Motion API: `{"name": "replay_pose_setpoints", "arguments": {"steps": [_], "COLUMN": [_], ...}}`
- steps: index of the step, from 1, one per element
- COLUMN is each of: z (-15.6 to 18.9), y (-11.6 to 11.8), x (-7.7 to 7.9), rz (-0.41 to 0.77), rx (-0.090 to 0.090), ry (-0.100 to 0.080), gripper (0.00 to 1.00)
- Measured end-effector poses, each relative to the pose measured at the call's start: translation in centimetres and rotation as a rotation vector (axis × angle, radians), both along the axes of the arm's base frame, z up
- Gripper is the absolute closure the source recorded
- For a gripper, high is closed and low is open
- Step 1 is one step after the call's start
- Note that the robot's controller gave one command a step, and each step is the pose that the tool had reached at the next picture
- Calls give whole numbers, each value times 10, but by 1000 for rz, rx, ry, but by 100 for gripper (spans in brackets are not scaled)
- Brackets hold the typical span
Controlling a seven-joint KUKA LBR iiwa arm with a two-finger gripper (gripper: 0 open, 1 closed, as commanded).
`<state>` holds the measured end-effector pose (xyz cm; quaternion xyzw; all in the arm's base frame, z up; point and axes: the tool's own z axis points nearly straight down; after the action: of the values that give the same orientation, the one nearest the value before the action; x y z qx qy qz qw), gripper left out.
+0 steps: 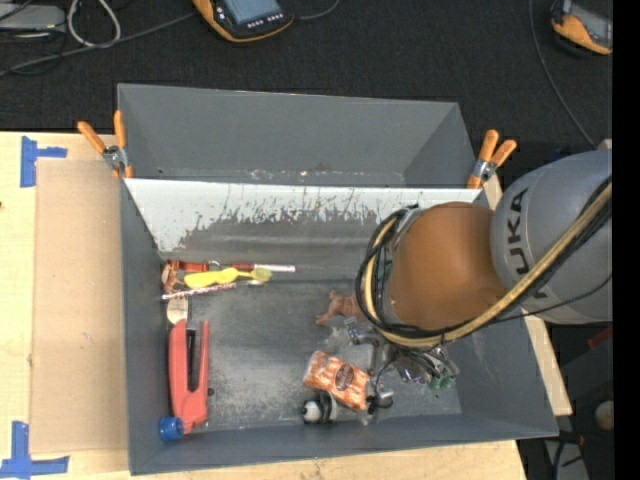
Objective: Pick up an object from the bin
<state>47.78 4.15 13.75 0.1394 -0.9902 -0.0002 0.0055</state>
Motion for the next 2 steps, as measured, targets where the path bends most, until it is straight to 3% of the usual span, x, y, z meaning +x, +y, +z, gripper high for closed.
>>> {"name": "replay_pose_setpoints", "arguments": {"steps": [1,2], "z": [-57,-66], "y": [-20,-26], "x": [1,20], "rz": [-138,119], "rx": [2,4], "ry": [-21,-9], "gripper": [0,100]}}
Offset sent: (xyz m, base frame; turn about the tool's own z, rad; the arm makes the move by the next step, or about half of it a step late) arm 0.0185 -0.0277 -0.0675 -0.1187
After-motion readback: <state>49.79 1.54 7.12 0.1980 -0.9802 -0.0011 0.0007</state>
